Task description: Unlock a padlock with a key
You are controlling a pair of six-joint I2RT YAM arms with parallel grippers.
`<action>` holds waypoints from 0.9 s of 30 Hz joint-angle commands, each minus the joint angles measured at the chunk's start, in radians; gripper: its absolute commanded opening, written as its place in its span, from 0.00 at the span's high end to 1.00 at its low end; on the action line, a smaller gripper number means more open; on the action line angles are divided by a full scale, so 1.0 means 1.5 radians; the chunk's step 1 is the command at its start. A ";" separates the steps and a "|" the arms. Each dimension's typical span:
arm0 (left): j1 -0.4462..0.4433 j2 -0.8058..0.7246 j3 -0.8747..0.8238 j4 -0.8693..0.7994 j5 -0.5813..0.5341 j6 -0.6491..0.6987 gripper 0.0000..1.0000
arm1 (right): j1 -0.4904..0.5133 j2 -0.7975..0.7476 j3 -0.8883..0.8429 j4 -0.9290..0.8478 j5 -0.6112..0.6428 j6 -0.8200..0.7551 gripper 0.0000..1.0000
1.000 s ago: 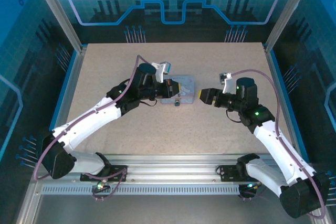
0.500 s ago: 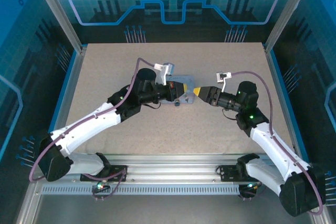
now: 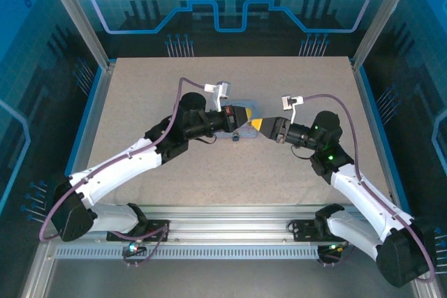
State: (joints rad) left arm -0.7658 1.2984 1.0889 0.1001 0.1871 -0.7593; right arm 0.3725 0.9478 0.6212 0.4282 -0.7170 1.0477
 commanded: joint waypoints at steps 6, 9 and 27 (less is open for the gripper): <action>-0.006 -0.020 -0.016 0.046 0.006 -0.022 1.00 | 0.017 0.000 0.010 0.030 -0.013 -0.008 0.75; -0.006 -0.022 -0.020 0.052 0.007 -0.027 1.00 | 0.017 0.001 0.009 0.034 -0.012 -0.006 0.84; 0.045 -0.038 0.004 -0.041 0.115 -0.041 0.58 | -0.021 -0.008 0.092 -0.196 -0.076 -0.132 1.00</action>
State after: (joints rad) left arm -0.7242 1.2686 1.0634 0.1013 0.2687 -0.8139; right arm 0.3649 0.9424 0.6998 0.2611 -0.7654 0.9325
